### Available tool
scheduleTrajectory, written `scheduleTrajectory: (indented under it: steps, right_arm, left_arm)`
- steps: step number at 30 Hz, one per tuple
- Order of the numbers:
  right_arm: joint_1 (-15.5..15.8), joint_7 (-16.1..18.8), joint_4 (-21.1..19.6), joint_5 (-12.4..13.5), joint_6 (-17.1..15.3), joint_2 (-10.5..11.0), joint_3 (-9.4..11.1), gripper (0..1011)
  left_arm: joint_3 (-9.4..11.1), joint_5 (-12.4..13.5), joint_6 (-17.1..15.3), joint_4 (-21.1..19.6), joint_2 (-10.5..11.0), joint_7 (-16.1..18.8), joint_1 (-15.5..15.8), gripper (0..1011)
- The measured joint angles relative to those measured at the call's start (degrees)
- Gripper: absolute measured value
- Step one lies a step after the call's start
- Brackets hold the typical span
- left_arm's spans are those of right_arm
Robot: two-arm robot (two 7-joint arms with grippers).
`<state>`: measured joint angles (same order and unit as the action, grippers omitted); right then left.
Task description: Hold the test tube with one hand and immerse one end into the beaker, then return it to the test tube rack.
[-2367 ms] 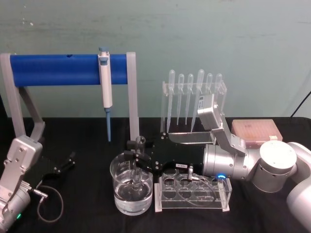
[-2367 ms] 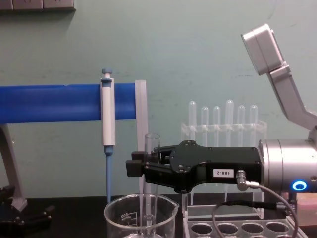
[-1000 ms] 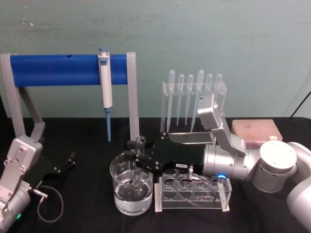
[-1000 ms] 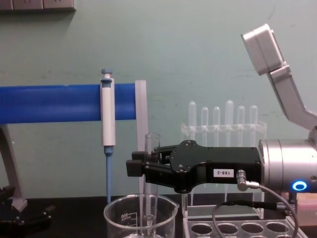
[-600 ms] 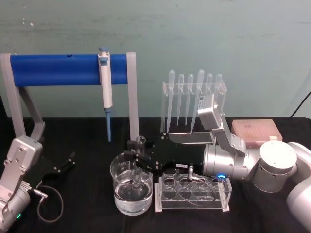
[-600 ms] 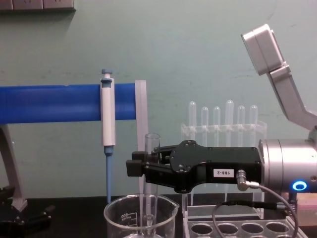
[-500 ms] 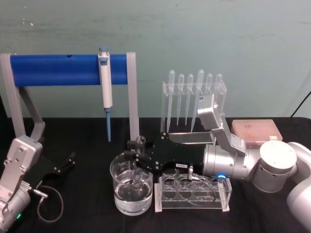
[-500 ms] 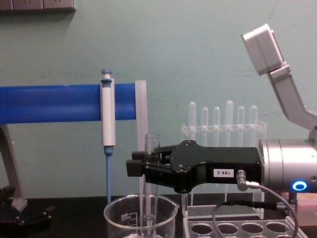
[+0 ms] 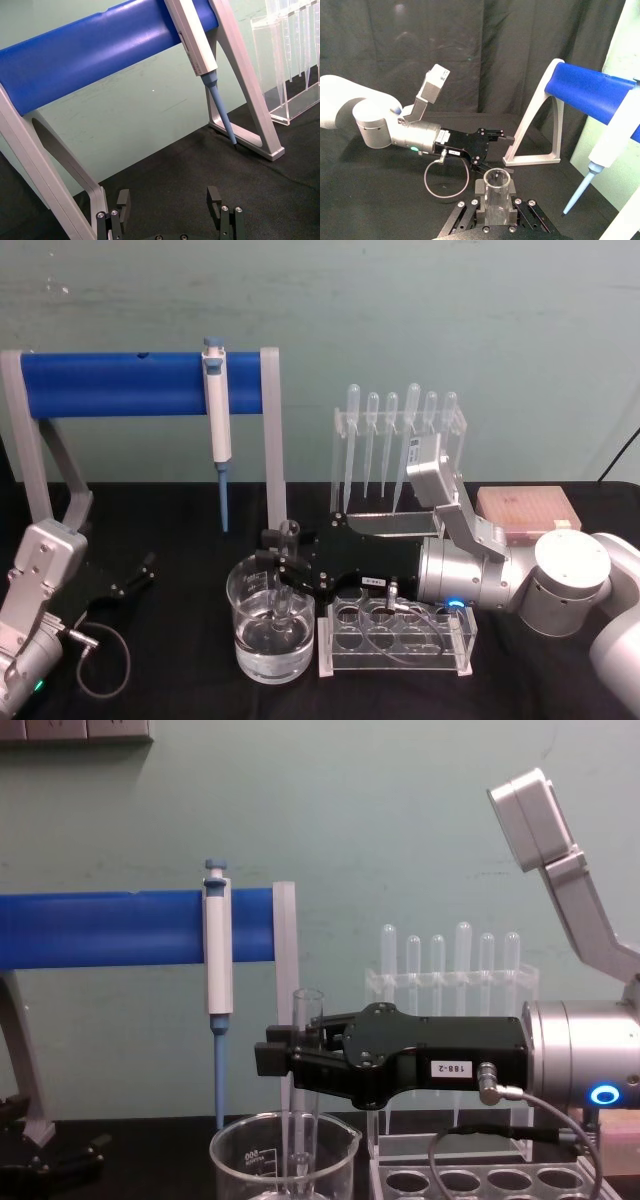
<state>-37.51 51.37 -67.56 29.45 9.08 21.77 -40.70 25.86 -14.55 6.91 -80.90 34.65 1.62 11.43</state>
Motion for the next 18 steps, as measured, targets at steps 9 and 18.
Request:
scheduleTrajectory:
  steps: [9, 18]
  right_arm:
    - [0.0, 0.0, 0.0, 0.0, 0.0, 0.0, 0.0, 224]
    - [0.0, 0.0, 0.0, 0.0, 0.0, 0.0, 0.0, 224]
  left_arm:
    - [0.0, 0.0, 0.0, 0.0, 0.0, 0.0, 0.0, 1000]
    - [0.0, 0.0, 0.0, 0.0, 0.0, 0.0, 0.0, 1000]
